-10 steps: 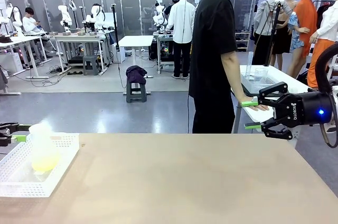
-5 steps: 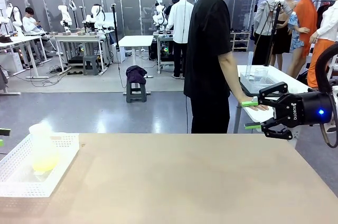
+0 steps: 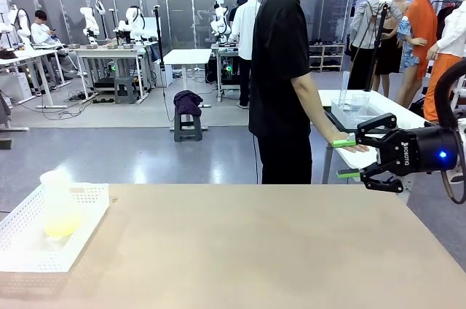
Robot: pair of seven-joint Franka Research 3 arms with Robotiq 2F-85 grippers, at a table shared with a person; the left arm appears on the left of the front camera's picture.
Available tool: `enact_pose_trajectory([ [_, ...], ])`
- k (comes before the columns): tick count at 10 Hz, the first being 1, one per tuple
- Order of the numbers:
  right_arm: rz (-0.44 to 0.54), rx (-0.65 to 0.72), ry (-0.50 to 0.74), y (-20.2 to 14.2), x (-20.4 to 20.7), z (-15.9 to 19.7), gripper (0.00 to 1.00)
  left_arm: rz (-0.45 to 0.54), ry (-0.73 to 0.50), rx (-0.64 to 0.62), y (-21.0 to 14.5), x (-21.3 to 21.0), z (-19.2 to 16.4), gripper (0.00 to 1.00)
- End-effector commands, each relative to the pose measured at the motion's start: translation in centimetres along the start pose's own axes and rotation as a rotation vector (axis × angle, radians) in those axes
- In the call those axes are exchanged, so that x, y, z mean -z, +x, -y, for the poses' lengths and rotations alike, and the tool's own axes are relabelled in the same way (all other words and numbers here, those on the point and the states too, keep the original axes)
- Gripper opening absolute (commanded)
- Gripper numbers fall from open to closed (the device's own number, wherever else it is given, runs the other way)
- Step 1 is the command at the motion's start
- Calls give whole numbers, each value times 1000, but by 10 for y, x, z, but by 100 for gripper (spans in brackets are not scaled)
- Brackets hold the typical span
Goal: Prepare the solutions needed for the experiment.
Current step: When the human places the Big flask in the center of the table, pick up the Big flask and place it in the left Organizing basket.
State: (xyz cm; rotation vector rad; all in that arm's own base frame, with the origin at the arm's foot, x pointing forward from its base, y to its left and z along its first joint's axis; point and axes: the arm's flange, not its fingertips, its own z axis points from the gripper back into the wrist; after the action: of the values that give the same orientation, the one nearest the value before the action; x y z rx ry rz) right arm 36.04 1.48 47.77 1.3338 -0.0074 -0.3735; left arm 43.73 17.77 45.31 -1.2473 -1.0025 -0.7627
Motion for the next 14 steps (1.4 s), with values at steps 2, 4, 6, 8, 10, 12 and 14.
enact_pose_trajectory([
  [2, 0, 22, 13, -1, 0, -3, 58, -28, -204, -98, 40, 59, 11, 100],
  [4, 0, 22, 13, -1, 0, -3, 58, -71, -254, -246, 56, 104, 7, 100],
  [6, 0, 22, 13, -1, 0, -3, 58, -98, -235, -412, 64, 145, -1, 100],
  [8, 0, 22, 13, -1, 0, -3, 58, -109, -159, -554, 61, 181, -13, 100],
  [10, 0, 22, 13, -1, 0, -3, 58, -108, -83, -674, 46, 187, -24, 100],
  [12, 0, 22, 13, -1, 0, -3, 58, -54, -99, -770, 33, 191, -34, 100],
  [14, 0, 22, 13, -1, 0, -3, 58, -51, -132, -787, 24, 187, -34, 100],
])
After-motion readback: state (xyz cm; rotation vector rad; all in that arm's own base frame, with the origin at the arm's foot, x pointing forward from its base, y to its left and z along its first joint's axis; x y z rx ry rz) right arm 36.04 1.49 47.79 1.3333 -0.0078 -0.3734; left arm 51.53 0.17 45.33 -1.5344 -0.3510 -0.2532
